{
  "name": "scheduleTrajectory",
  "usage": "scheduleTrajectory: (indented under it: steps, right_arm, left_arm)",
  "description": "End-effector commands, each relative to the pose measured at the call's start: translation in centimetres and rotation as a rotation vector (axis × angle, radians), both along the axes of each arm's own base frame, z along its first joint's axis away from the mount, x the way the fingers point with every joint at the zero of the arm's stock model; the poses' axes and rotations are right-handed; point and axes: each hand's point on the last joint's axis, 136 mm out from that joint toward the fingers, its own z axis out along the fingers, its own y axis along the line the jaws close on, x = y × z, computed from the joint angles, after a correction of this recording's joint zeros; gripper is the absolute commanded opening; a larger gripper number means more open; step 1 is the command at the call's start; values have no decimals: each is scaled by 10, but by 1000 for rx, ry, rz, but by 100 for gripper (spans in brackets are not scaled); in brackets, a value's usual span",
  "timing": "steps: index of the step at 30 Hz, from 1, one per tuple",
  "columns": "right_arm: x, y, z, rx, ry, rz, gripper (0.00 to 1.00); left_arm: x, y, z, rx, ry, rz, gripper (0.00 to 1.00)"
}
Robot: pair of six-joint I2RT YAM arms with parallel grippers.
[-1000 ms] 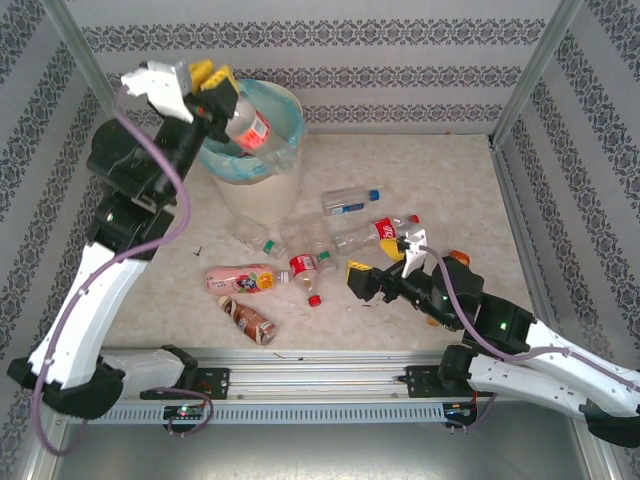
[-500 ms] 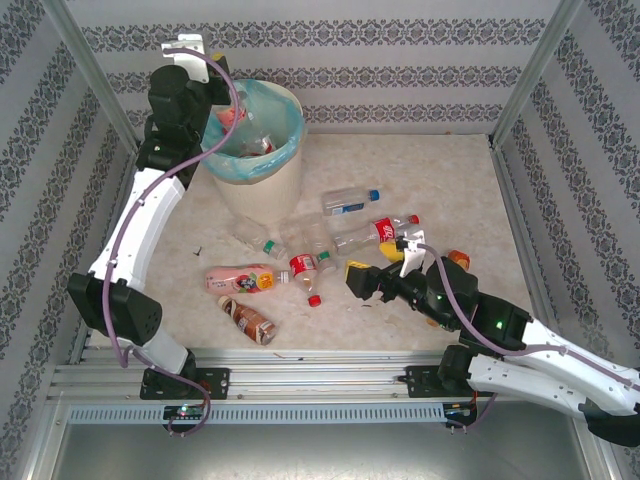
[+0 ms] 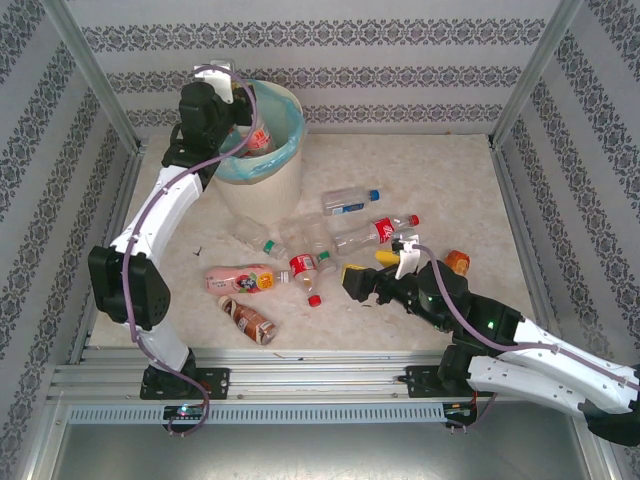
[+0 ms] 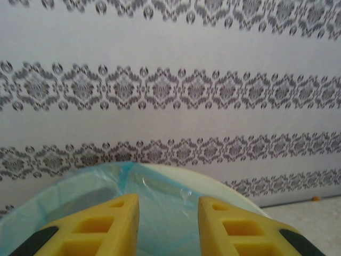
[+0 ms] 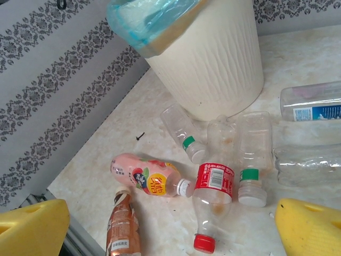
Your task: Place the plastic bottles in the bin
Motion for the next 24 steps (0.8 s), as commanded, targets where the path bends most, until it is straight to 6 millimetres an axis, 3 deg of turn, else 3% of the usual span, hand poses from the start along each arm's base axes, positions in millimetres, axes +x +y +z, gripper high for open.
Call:
scheduleTrajectory:
  steps: [1, 3, 6, 11, 20, 24]
  right_arm:
    - [-1, 0, 2, 39, 10, -6, 98]
    - [-1, -1, 2, 39, 8, -9, 98]
    - [0, 0, 2, 35, 7, -16, 98]
    - [2, 1, 2, 30, 9, -21, 98]
    - [2, -2, 1, 25, 20, -35, 98]
    - [10, -21, -2, -61, 37, -130, 98]
  left_arm:
    - [-2, -5, 8, -4, -20, -29, 39]
    - [-5, -4, 11, 1, -27, -25, 50]
    - [-8, -2, 16, 3, -38, -22, 53]
    - [-10, -6, 12, 10, -18, -45, 37]
    - [-7, 4, -13, 49, 89, 7, 35]
    - [-13, -4, -12, 50, 150, -33, 33]
